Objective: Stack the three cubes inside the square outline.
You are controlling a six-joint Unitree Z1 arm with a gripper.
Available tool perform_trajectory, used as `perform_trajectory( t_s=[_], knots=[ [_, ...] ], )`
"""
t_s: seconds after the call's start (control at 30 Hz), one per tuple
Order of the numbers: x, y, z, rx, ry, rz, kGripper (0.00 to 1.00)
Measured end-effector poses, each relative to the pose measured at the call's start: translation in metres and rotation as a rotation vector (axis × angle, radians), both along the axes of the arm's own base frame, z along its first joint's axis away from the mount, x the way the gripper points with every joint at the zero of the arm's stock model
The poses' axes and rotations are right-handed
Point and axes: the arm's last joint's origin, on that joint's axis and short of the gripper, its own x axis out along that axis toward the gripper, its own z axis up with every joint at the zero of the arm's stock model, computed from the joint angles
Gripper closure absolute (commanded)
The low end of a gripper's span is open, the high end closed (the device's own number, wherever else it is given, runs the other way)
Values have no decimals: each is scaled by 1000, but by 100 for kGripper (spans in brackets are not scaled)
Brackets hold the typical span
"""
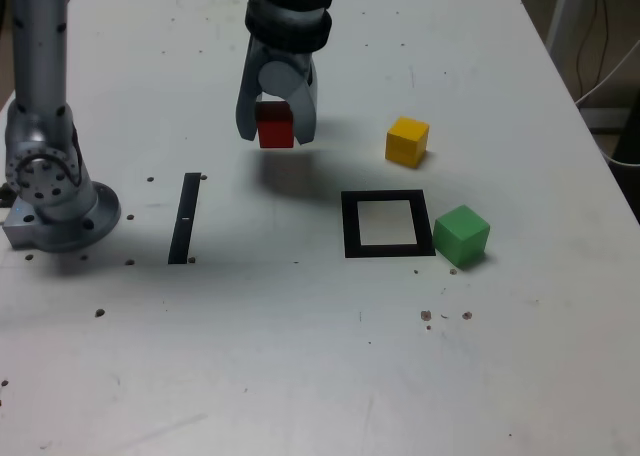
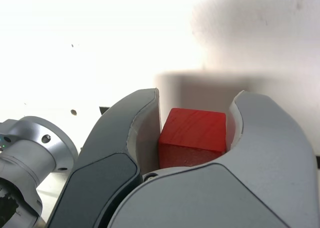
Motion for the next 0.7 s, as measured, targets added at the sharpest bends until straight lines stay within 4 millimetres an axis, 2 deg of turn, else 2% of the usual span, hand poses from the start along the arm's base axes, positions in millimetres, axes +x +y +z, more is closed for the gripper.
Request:
perform_trajectory(
  t_s=[0.07, 0.17, 0.3, 0.7],
  knots=[
    [4, -9, 2, -15, -9, 6, 69],
    [17, -36, 12, -31, -54, 10, 69],
    [22, -69, 14, -36, -58, -73, 69],
    [44, -100, 20, -42, -93, -89, 69]
  ],
)
